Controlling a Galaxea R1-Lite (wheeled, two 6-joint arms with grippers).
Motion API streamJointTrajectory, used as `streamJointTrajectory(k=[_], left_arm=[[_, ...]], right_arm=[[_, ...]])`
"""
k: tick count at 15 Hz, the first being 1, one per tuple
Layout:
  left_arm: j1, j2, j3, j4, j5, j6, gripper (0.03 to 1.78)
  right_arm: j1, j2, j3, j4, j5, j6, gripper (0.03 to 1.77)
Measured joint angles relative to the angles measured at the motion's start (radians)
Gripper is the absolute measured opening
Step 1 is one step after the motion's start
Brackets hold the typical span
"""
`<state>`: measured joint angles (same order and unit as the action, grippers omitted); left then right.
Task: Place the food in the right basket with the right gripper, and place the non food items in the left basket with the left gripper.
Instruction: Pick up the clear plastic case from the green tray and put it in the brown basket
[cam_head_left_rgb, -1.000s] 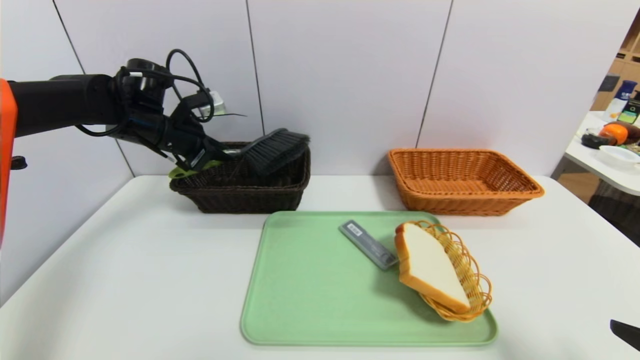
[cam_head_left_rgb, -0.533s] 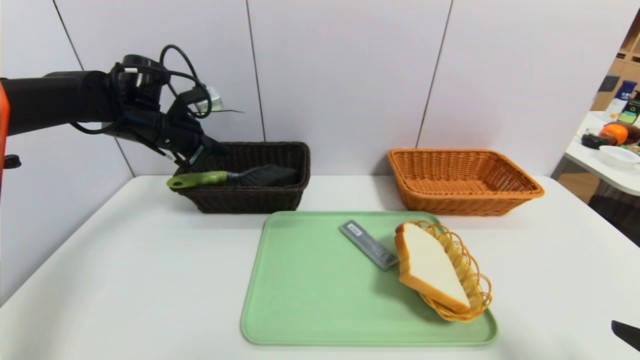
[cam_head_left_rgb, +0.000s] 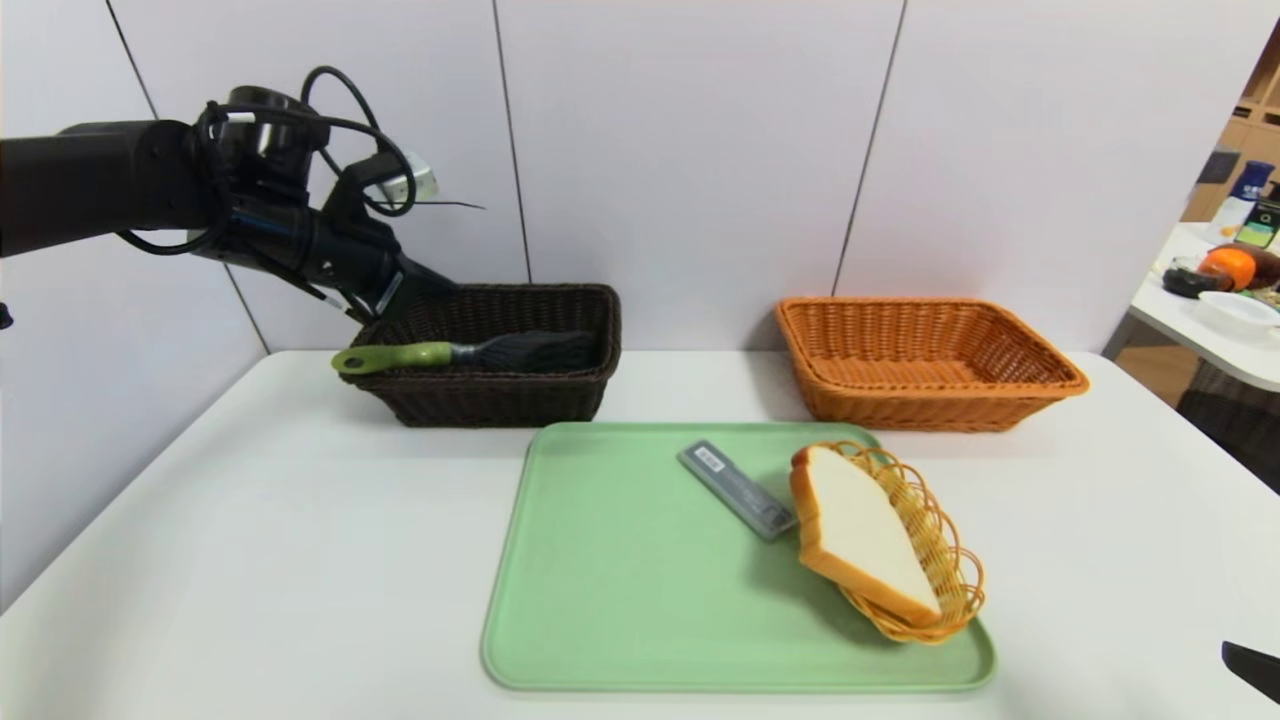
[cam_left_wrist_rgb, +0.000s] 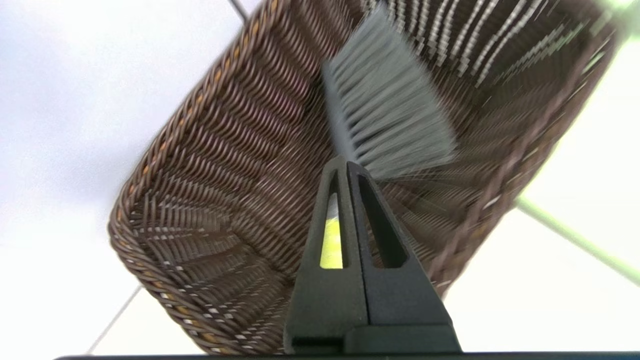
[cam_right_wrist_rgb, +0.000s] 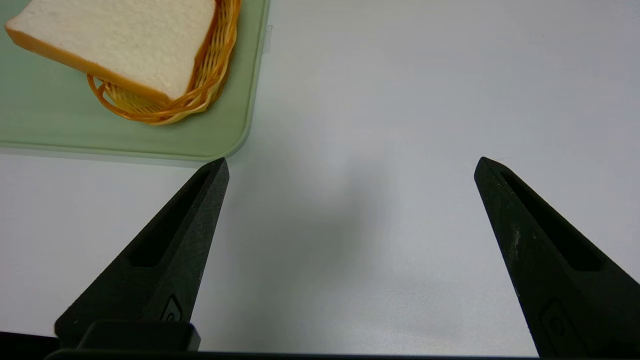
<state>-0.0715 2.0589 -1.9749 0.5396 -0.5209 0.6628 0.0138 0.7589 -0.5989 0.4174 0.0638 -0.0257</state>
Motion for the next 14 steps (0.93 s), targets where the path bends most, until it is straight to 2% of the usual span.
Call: streamJointTrajectory(k=[4,7,9,14], left_arm=[[-0.080,-0.101,0.030,0.011,0.003,-0.328,0.05],[-0.177,-0.196,0.139,0.013,0.023,-0.562,0.05],[-0.262,-0.245,0.219,0.013,0.068,-0.635,0.05],[-0.471,-0.302,0.308,0.011,0.271,-0.808,0.05]], right_arm=[[0.000,0.000,-0.001,-0.007,0.000,0.000,1.70],[0.001,0.000,0.000,-0.007,0.004,0.000,1.70],[0.001,0.001,0.003,-0.008,0.006,0.000,1.70],[0.001,0.000,0.005,-0.008,0.005,0.002,1.70]])
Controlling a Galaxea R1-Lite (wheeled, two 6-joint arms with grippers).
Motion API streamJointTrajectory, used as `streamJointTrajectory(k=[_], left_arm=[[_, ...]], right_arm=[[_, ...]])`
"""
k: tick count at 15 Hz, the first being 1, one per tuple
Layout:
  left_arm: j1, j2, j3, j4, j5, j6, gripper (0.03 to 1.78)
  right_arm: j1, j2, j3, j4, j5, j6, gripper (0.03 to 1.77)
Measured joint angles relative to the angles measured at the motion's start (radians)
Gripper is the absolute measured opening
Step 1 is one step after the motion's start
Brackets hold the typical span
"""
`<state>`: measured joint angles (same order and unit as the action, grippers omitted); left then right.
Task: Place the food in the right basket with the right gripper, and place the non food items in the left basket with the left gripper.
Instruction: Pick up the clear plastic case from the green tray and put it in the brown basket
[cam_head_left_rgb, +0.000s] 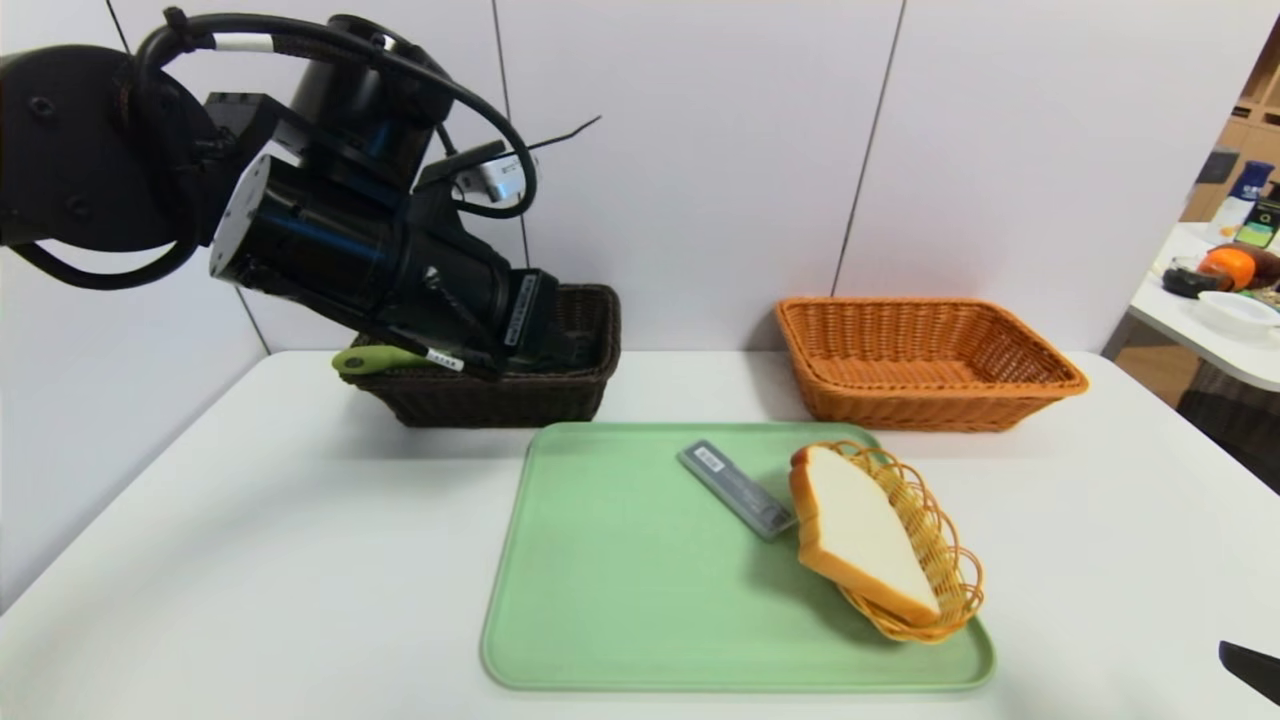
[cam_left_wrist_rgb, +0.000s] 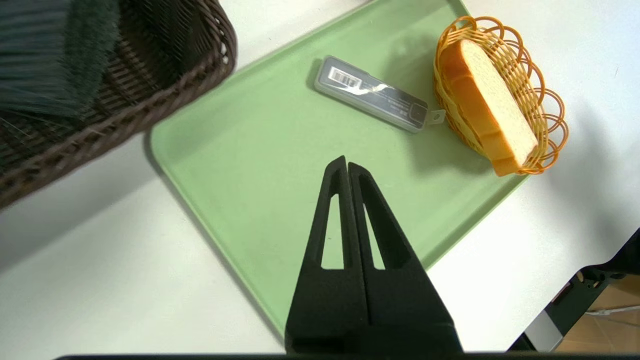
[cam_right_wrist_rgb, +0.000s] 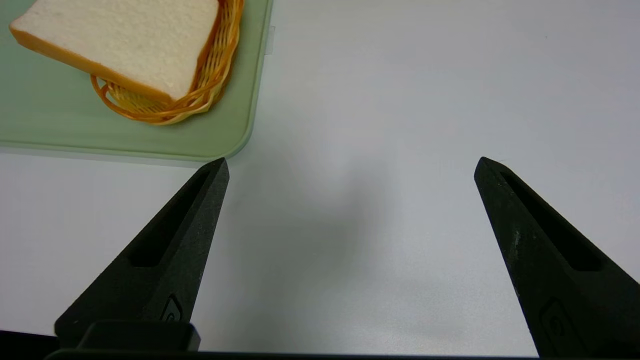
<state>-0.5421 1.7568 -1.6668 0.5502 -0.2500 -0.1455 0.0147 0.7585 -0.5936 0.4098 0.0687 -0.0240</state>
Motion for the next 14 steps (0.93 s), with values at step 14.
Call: streamJointTrajectory(k=[14], left_arm=[[-0.305,0.209,-0.041,-0.065,0.368,-0.240,0.05]], right_arm=[[0.000,-0.044,0.048,0.006,0.001,0.000,1.70]])
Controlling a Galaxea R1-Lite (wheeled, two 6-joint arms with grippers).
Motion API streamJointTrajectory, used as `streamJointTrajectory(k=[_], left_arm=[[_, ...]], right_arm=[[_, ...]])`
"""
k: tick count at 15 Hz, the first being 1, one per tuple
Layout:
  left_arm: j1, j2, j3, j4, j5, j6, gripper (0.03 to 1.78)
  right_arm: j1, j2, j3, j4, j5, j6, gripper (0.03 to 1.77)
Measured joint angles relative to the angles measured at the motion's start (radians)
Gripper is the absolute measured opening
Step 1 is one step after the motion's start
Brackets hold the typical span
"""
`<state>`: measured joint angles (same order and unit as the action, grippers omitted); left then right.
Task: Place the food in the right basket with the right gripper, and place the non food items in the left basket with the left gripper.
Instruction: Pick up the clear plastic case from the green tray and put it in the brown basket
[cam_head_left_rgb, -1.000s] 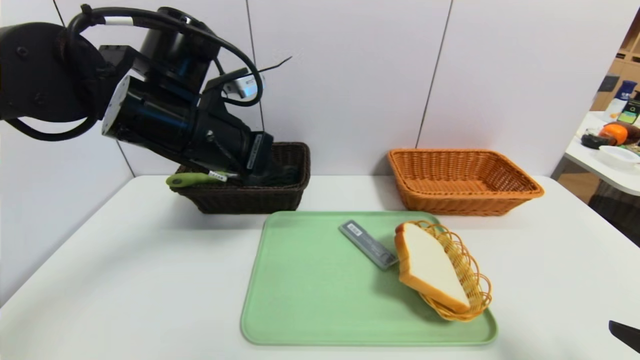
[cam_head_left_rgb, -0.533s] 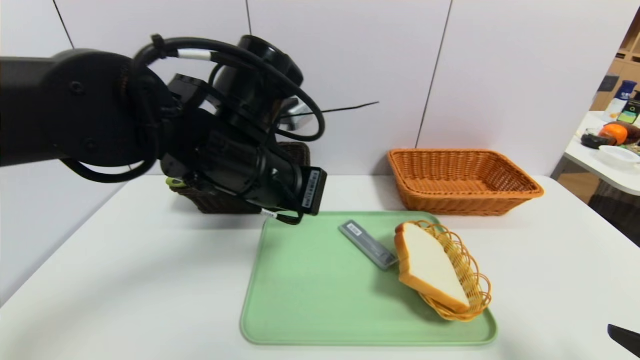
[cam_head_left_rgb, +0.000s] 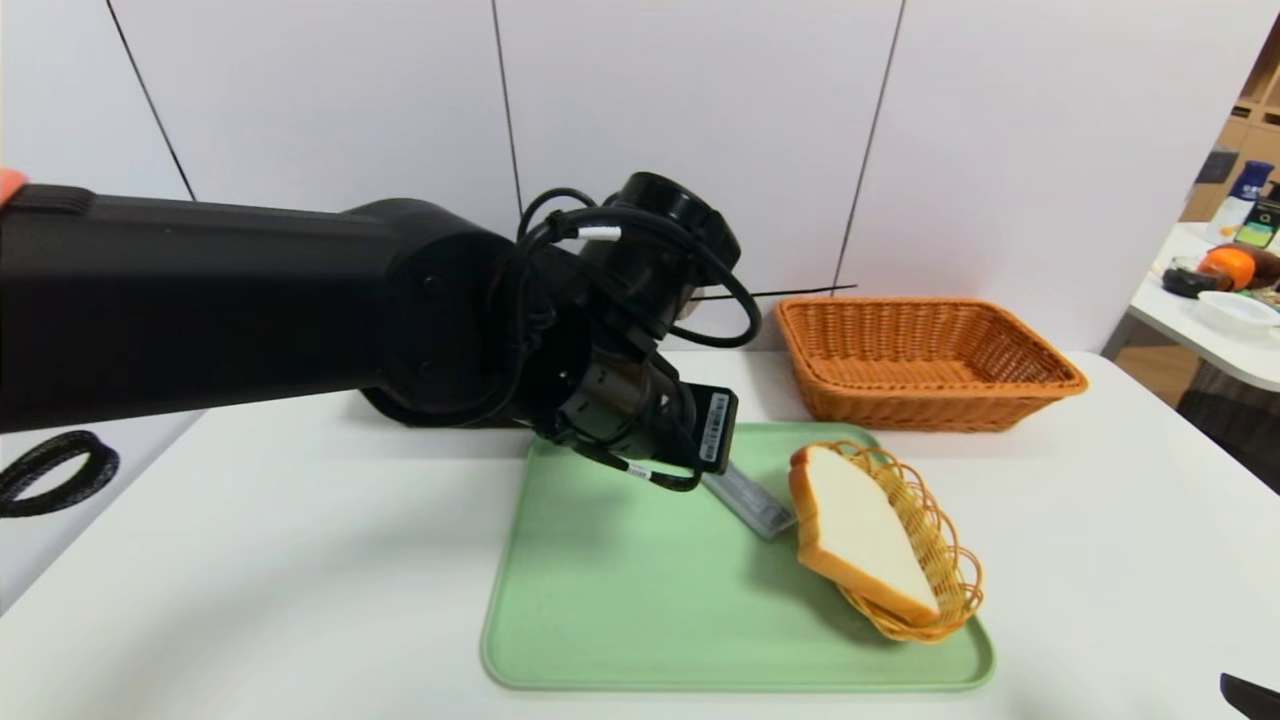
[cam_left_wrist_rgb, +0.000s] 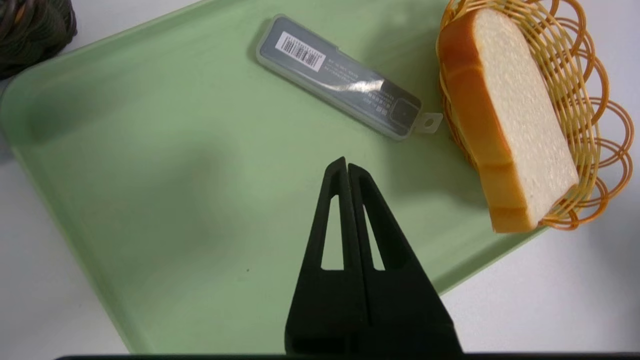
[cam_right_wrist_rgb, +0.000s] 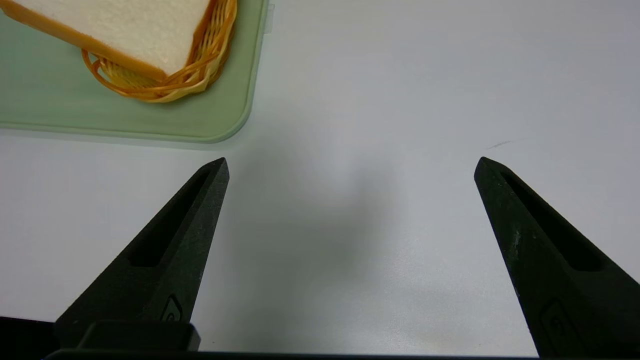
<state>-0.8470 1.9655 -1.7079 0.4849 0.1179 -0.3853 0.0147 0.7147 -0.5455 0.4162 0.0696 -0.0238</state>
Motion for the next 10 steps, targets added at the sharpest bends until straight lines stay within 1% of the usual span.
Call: streamJointTrajectory(k=[2,4,6,8,10], left_arm=[[-0.011,0.041,-0.050,0.000,0.000,0.005,0.05],[-0.015,0.076,-0.091,0.002,-0.005,0.039,0.05],[-0.010,0.109,-0.121,0.002,-0.011,0.135,0.05],[0.001,0.136,-0.160,0.002,-0.041,0.221,0.05],[0.005,0.156,-0.200,0.005,-0.067,0.232,0.05]], right_arm=[[0.000,-0.004,0.002,0.000,-0.002,0.000,1.70],[0.000,-0.006,0.002,-0.001,-0.001,0.000,1.70],[-0.001,-0.007,0.003,0.000,-0.001,0.000,1.70],[-0.001,-0.008,0.004,0.001,-0.001,0.001,1.70],[-0.001,-0.010,0.004,-0.003,0.001,0.019,1.70]])
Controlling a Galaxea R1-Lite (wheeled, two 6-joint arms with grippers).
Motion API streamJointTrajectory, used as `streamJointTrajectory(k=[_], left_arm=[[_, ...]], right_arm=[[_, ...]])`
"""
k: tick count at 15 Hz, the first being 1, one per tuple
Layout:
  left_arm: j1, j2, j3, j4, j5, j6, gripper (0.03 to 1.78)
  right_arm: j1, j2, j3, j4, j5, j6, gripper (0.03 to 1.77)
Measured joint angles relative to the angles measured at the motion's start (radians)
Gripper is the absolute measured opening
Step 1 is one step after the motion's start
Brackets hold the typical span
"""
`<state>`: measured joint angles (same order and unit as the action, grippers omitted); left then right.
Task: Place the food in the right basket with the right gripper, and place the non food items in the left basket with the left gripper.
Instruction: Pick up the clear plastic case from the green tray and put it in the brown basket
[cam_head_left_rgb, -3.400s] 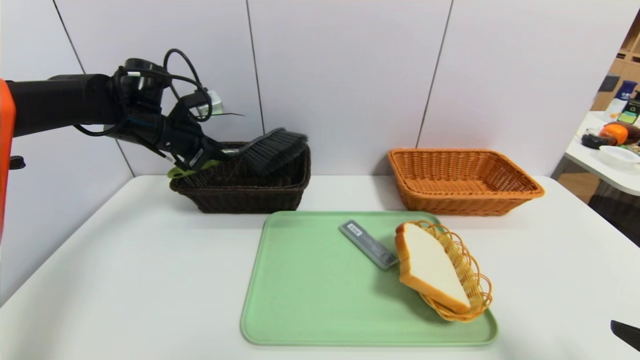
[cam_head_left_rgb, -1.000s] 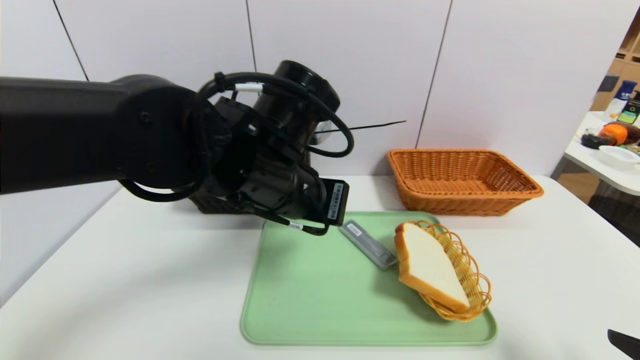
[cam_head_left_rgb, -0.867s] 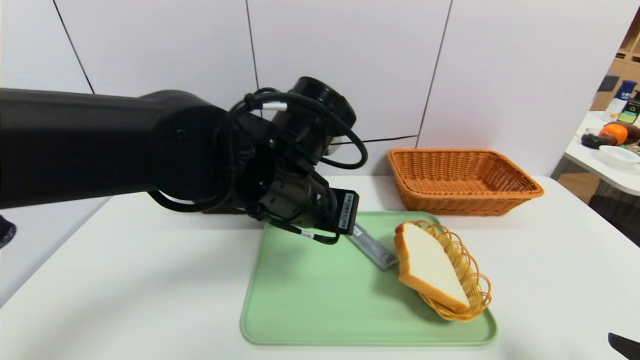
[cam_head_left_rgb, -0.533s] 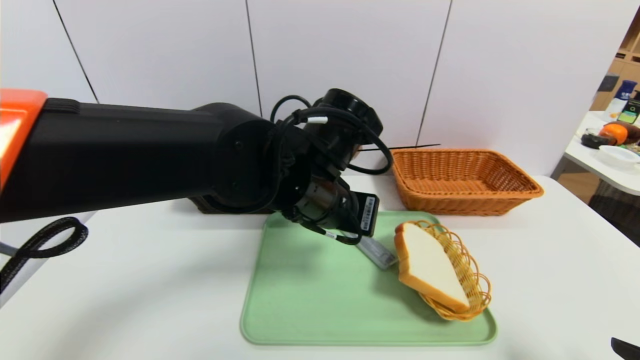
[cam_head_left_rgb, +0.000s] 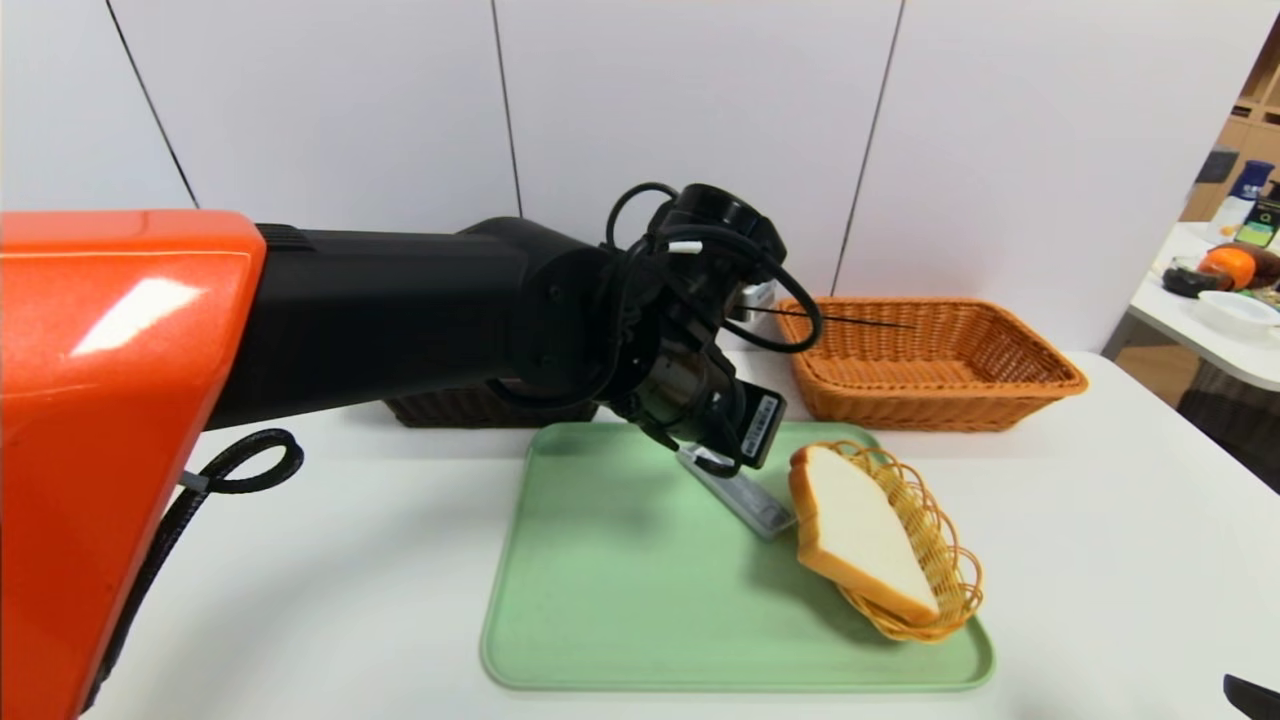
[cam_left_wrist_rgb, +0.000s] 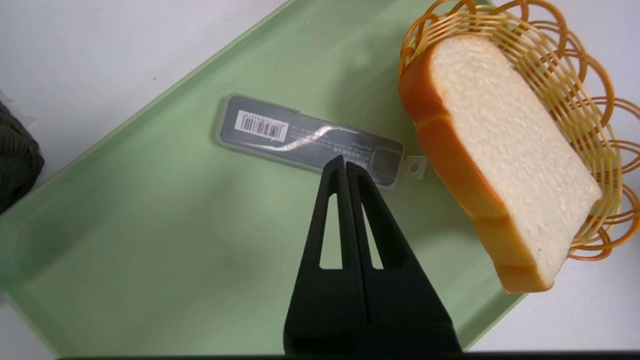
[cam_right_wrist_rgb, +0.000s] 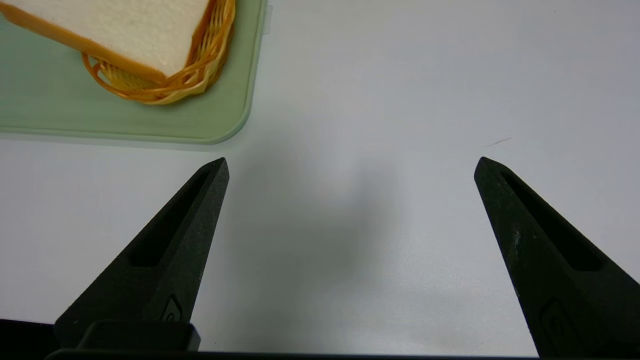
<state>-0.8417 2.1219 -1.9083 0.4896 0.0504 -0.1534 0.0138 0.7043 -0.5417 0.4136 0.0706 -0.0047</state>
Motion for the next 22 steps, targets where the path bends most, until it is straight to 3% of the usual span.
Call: streamJointTrajectory(k=[5,10,13,17,20,22], left_arm=[[0.016,0.027,-0.033,0.031,-0.019,0.001,0.05],[0.017,0.028,-0.037,0.029,-0.026,0.002,0.76],[0.016,0.027,-0.037,0.028,-0.024,0.003,1.06],[0.039,0.026,-0.050,0.027,-0.024,0.042,1.32],[0.077,0.026,-0.053,0.029,-0.025,0.153,1.44],[0.110,0.026,-0.053,0.030,-0.041,0.284,1.50]], right_arm=[[0.001,-0.001,-0.002,-0.002,0.001,0.006,1.70],[0.001,-0.002,-0.001,0.000,0.000,0.006,1.70],[0.001,-0.002,-0.001,-0.003,0.002,0.006,1.70],[0.001,-0.002,-0.005,-0.003,0.002,0.007,1.70],[0.001,-0.003,-0.004,-0.002,0.002,0.007,1.70],[0.001,-0.004,-0.002,-0.002,0.002,0.006,1.70]])
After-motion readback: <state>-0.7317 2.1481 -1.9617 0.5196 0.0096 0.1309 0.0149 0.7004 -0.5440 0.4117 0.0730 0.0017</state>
